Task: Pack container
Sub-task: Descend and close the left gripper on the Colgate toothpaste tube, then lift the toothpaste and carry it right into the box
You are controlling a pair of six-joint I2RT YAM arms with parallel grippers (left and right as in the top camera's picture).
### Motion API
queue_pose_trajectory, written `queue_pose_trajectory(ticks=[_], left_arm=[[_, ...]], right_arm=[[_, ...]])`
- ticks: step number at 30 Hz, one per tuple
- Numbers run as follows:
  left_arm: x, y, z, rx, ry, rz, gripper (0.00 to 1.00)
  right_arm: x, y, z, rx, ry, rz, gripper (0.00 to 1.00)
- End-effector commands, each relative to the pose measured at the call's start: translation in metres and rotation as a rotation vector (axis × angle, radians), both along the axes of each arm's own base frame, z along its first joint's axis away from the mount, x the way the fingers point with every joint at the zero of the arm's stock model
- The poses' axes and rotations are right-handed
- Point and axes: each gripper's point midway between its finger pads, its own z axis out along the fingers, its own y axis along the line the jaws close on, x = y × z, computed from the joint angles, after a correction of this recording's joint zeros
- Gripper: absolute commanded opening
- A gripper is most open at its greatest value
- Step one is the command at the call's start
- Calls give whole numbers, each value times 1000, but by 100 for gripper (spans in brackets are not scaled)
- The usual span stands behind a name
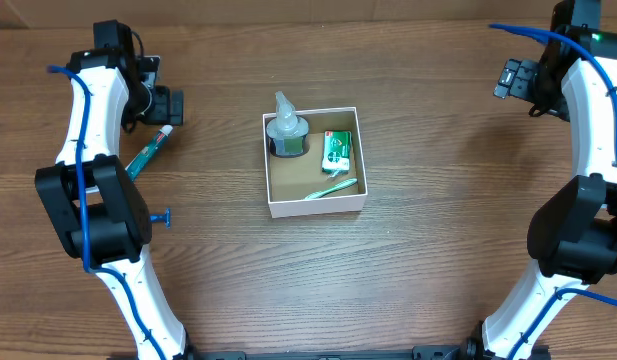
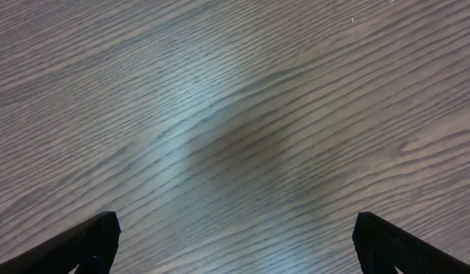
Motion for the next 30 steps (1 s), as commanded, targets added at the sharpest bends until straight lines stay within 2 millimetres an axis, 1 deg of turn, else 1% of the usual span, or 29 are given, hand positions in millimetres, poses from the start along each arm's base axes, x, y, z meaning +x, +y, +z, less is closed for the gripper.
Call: queue_pose_trajectory(ticks=[1, 3, 7, 9, 13, 15, 19, 20, 22, 25, 26, 27, 29, 30], left_arm=[[-12, -6, -21, -22, 58, -72, 99], [-23, -8, -33, -29, 98, -72, 100], [-39, 0, -47, 10, 156, -60, 100], [-41, 1, -50, 9, 161, -56, 99], [-38, 6, -51, 9, 146, -34, 93], [-38, 10, -55, 4, 148, -6, 92], [-44, 14, -74, -16, 191, 52, 89], [-48, 14, -81, -22, 214, 58, 86], [-52, 13, -86, -26, 237, 58, 80], [-54, 12, -86, -30, 243, 78, 72], [-54, 12, -86, -33, 243, 106, 63], [-55, 11, -86, -37, 247, 131, 57], [-58, 9, -86, -47, 261, 161, 50], [-60, 6, -86, -65, 270, 160, 45]], right_arm=[[0, 0, -1, -12, 6, 3, 100], [0, 0, -1, -12, 6, 3, 100], [0, 0, -1, -12, 6, 3, 100], [0, 0, -1, -12, 6, 3, 100], [0, 0, -2, -12, 6, 3, 100], [0, 0, -1, -12, 6, 3, 100], [0, 0, -2, -12, 6, 3, 100], [0, 0, -2, -12, 6, 3, 100], [0, 0, -1, -12, 6, 3, 100], [0, 0, -1, -12, 6, 3, 100], [0, 0, -1, -12, 6, 3, 100], [0, 0, -1, -12, 6, 3, 100], [0, 0, -2, -12, 6, 3, 100], [0, 0, -1, -12, 6, 3, 100]])
